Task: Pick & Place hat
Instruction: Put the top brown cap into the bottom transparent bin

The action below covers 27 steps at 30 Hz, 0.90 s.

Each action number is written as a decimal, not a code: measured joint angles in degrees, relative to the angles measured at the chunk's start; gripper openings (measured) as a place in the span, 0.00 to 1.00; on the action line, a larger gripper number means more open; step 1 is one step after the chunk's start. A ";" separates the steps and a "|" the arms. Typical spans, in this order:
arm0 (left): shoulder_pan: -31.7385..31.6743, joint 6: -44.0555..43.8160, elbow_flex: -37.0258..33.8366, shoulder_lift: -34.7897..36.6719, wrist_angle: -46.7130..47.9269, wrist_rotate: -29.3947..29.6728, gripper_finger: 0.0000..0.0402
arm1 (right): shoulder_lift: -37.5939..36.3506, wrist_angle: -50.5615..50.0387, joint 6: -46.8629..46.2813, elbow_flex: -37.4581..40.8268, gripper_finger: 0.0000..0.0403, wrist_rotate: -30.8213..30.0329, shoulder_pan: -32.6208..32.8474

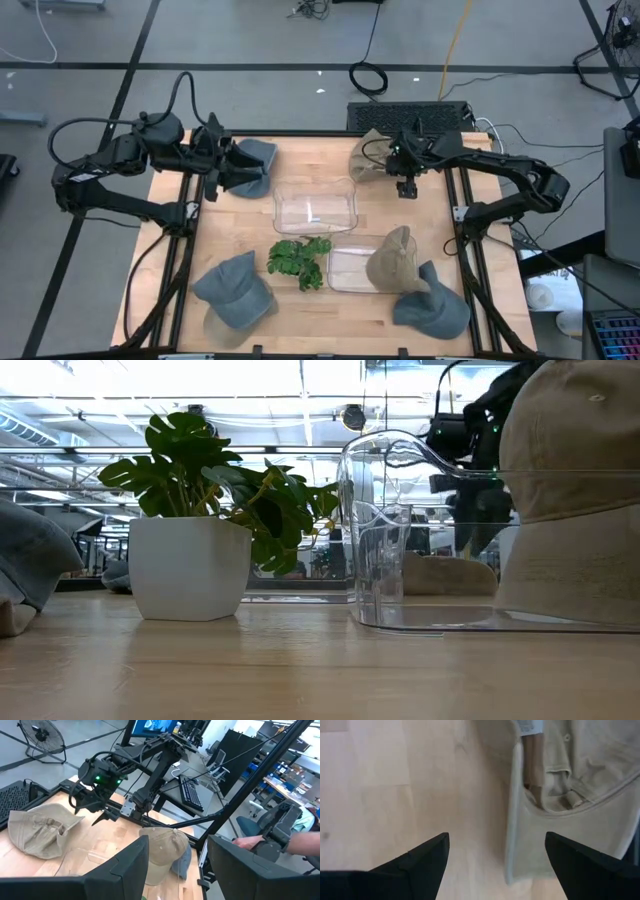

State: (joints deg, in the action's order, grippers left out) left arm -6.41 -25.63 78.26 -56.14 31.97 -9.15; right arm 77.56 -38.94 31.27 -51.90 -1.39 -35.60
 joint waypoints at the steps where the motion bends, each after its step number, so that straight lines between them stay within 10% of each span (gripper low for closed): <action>1: 0.01 -0.29 0.00 0.00 0.00 0.00 0.53 | -0.02 1.10 0.06 0.78 0.78 0.01 -0.30; 27: -0.01 -0.35 0.02 0.00 0.04 0.02 0.53 | 0.02 11.27 3.66 9.80 0.65 -0.24 -4.59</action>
State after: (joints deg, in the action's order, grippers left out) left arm -6.42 -25.98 78.28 -56.14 32.01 -9.13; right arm 77.58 -27.67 34.93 -42.10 -1.62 -40.18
